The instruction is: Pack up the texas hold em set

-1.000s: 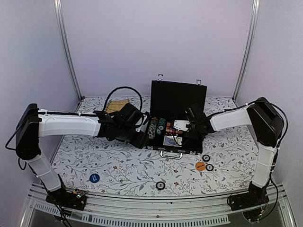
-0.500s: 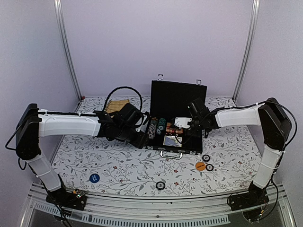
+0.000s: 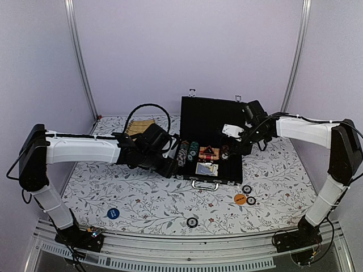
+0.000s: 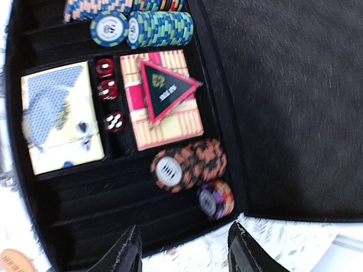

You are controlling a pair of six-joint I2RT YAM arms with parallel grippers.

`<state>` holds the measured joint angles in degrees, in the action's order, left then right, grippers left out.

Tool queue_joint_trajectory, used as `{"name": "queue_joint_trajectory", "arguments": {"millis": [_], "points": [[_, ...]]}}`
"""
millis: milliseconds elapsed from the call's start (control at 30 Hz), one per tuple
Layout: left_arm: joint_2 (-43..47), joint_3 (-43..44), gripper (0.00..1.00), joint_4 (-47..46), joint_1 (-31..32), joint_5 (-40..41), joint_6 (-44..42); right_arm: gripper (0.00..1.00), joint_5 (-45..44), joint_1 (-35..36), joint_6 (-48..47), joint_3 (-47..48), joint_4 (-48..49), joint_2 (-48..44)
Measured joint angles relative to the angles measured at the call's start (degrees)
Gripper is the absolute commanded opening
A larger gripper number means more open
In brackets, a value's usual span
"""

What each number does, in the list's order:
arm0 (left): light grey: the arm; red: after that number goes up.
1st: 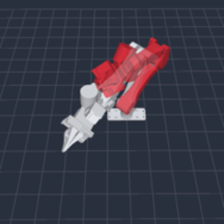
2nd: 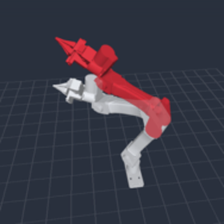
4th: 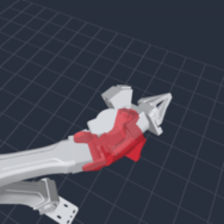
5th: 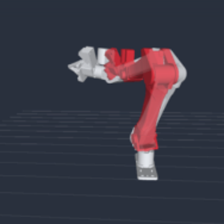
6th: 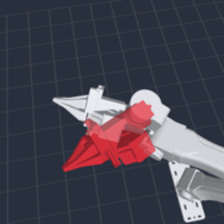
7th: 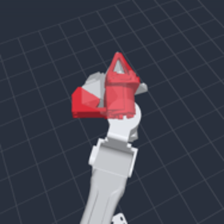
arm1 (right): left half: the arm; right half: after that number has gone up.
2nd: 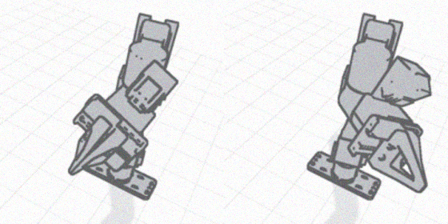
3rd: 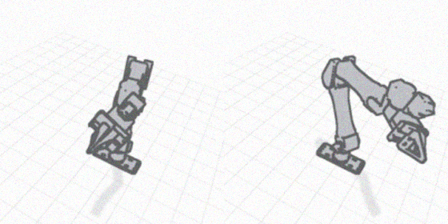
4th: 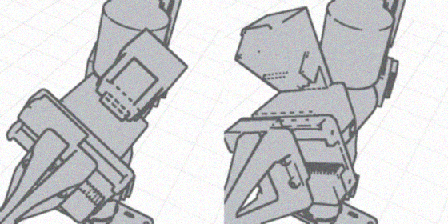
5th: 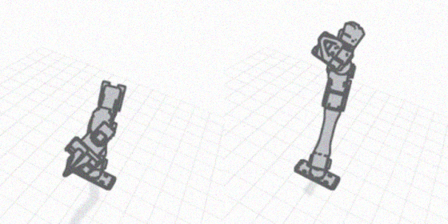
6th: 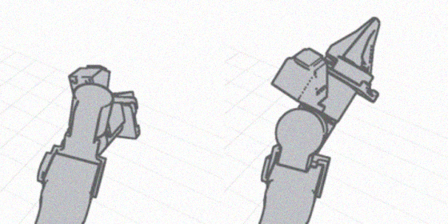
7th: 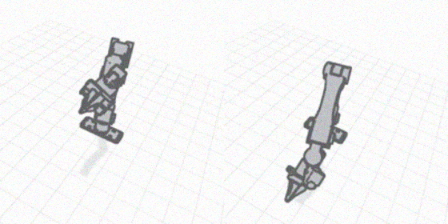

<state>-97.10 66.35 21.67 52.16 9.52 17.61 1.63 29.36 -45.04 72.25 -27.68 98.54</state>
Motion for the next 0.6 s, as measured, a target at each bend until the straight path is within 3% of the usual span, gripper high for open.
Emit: {"name": "queue_joint_trajectory", "arguments": {"millis": [167,367,600], "points": [[0.0,0.0,0.63,0.04,-0.13,0.17,0.0,0.53,8.44,-4.33,1.03,-1.18,-8.39,-5.51],[0.0,0.0,0.63,0.07,-0.26,0.24,-0.02,0.53,16.48,-5.57,-4.96,-8.63,-19.78,-12.11],[0.0,0.0,0.63,0.0,-0.33,0.07,0.02,0.56,16.46,-3.5,-9.97,-19.69,-24.13,-12.46]]}}
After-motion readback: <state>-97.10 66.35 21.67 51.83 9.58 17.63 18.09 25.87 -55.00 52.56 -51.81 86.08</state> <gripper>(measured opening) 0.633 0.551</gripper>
